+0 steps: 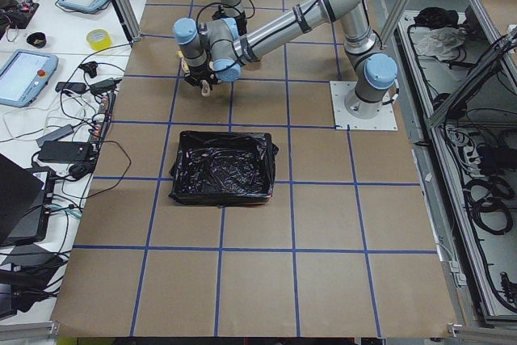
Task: Sweep and dump trash into bin
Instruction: 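Sweep the sponge and pastry into the dustpan with the right gripper's brush, then lift the brush and move it toward the yellow potato with the right gripper, then sweep the yellow potato into the dustpan with the right gripper's brush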
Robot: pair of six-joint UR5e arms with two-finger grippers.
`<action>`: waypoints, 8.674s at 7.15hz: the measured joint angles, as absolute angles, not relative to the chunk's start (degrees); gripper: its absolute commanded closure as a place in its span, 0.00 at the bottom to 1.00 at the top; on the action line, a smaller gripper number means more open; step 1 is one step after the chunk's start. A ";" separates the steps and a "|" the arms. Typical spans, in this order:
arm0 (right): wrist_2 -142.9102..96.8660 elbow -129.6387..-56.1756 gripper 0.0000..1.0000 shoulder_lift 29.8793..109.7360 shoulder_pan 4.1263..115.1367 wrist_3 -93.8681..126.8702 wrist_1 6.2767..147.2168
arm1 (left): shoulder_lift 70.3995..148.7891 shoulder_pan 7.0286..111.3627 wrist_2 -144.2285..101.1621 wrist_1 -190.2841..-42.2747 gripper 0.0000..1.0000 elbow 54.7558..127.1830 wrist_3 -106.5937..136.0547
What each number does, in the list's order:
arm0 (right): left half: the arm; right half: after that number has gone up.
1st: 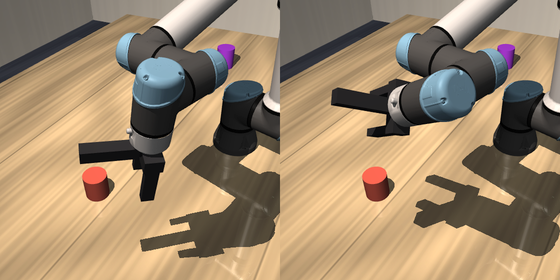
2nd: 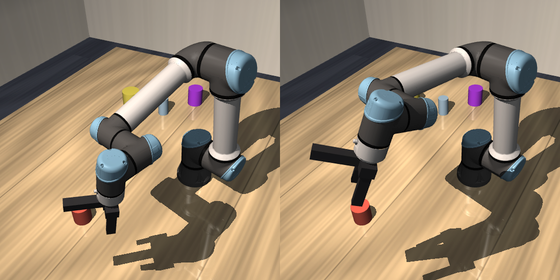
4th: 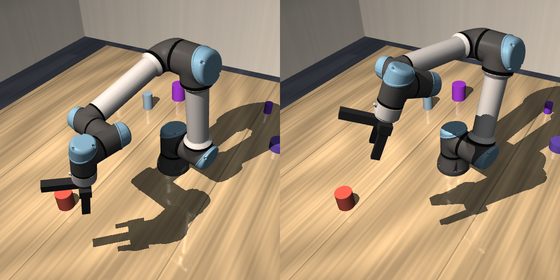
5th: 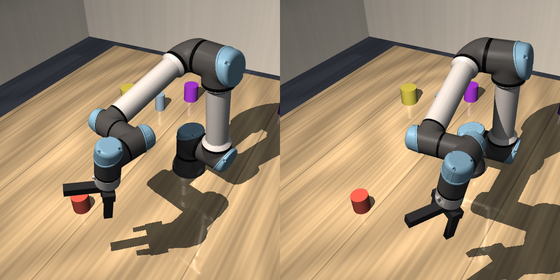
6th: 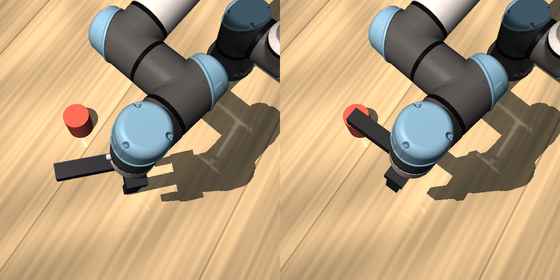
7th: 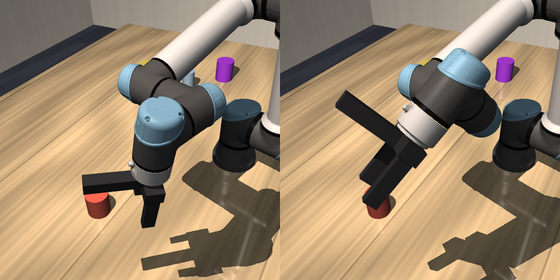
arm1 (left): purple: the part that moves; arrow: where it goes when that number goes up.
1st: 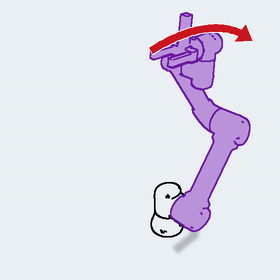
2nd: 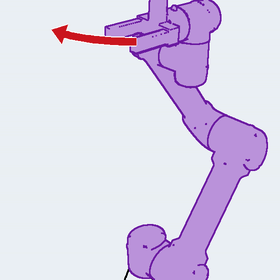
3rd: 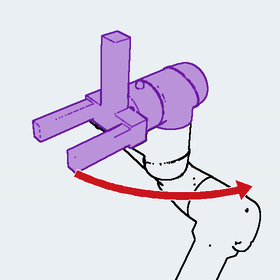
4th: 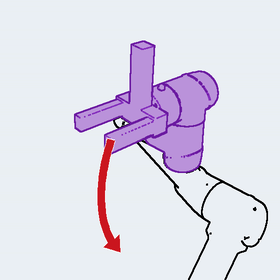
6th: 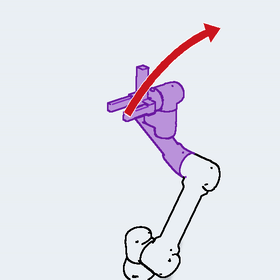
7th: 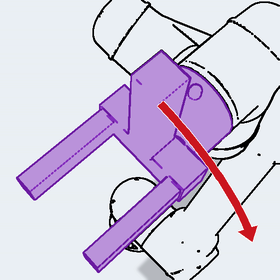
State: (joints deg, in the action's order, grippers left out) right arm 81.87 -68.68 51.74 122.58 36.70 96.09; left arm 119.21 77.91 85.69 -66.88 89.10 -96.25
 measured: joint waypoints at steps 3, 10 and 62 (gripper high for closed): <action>88.26 -69.74 1.00 58.96 121.94 35.57 84.03 | 118.84 77.75 85.38 -66.88 1.00 89.15 -96.40; 105.32 -65.07 1.00 48.70 114.94 -1.34 95.17 | 119.55 77.71 87.54 -66.71 1.00 89.63 -95.58; 81.66 -72.76 1.00 56.65 140.64 59.93 81.06 | 103.48 72.18 92.60 -59.49 1.00 112.67 -109.03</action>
State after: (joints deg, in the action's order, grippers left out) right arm 81.66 -72.76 56.65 140.64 59.93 81.06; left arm 103.48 72.18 92.60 -59.49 112.67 -109.03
